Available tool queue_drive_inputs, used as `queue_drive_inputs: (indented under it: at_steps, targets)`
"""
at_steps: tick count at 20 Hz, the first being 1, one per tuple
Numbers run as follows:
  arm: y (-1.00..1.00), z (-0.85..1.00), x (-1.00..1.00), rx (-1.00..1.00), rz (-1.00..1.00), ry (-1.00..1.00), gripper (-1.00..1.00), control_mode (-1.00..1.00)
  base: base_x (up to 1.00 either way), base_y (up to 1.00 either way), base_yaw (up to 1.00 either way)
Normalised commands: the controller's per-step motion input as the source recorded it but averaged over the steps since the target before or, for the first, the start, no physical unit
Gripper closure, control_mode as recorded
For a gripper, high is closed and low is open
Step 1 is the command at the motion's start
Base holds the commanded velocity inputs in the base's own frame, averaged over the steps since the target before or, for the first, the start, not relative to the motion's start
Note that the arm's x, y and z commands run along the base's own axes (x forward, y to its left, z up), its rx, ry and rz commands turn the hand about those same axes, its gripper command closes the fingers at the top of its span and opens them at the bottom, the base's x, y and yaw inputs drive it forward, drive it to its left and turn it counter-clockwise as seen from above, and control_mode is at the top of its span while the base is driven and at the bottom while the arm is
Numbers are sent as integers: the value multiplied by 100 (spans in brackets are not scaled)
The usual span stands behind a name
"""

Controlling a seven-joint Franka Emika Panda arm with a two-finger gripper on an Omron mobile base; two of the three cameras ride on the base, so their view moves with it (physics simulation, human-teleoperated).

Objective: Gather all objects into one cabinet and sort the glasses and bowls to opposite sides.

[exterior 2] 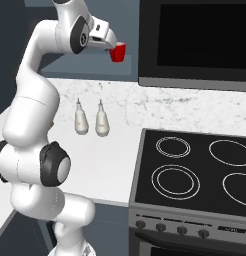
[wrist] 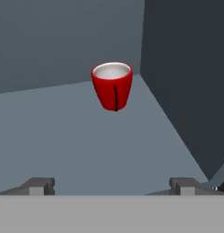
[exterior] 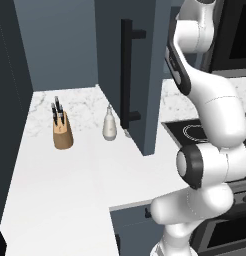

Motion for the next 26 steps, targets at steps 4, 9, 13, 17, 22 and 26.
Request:
queue_drive_inputs:
  at_steps: [4, 9, 13, 17, 22, 26]
  targets:
    - [-18, 0, 1, -5, 10, 0, -100, -100, 0, 0, 0]
    - [-23, -2, 0, -1, 3, 0, -100, -100, 0, 0, 0]
    - [-8, -6, 0, -1, 0, 0, -100, -100, 0, 0, 0]
    - [0, -7, 0, -1, 0, 0, -100, -100, 0, 0, 0]
    - [0, -4, -2, 0, 0, 2, -100, -100, 0, 0, 0]
    - [0, -19, 0, 0, 0, 0, -100, -100, 0, 0, 0]
